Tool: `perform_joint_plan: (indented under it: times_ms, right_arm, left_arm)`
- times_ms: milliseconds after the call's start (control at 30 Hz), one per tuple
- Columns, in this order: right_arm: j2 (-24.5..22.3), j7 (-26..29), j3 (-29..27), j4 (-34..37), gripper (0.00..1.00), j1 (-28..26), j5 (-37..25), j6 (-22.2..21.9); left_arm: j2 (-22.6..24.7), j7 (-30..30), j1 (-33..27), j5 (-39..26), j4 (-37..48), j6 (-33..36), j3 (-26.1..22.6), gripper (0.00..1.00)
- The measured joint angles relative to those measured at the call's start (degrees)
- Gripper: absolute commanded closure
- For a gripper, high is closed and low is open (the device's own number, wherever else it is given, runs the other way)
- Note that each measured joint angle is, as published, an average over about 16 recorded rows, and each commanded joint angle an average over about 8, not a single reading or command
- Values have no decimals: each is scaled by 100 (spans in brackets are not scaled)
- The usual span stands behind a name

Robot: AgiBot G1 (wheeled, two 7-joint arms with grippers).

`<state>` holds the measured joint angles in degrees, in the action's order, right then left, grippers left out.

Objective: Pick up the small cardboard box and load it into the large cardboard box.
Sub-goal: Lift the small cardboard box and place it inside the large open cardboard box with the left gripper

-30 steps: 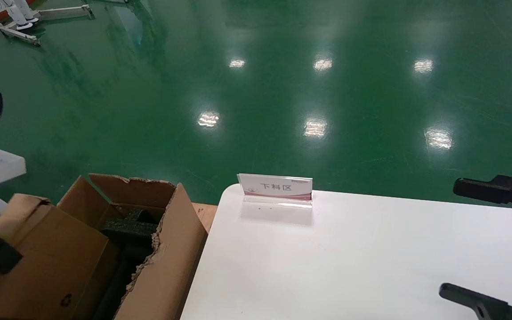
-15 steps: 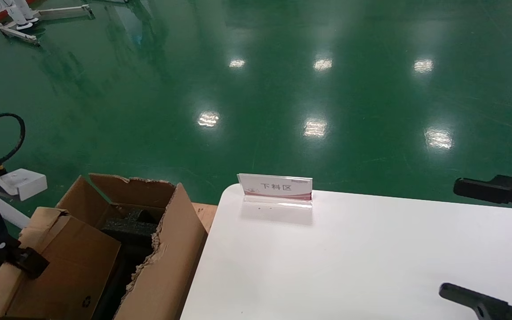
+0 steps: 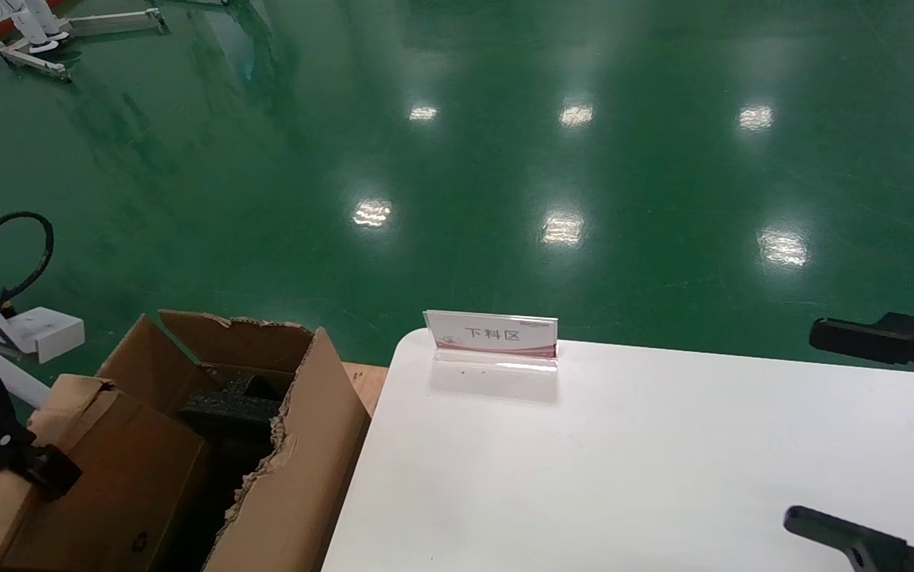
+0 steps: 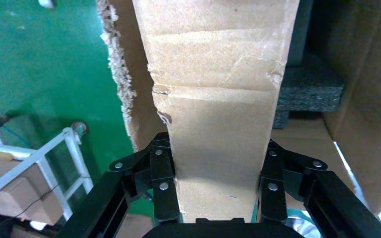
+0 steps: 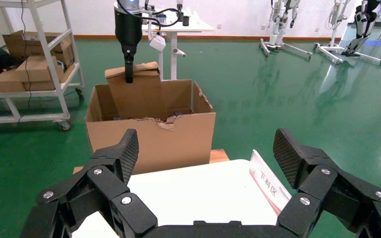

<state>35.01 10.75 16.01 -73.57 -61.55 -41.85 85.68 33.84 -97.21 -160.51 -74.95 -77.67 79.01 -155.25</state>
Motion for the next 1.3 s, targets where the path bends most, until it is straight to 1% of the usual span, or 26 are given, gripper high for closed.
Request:
perform_joint_plan:
  times_ms: [700,1300]
  right_arm:
    - [0,0,0,0,0,0,0,0]
    - [0,0,0,1,0,0,0,-1]
  left_arm:
    - [439,-169,832,-296,410,-333,137,100]
    - [595,-319,1229,-469,529,-575,163,100]
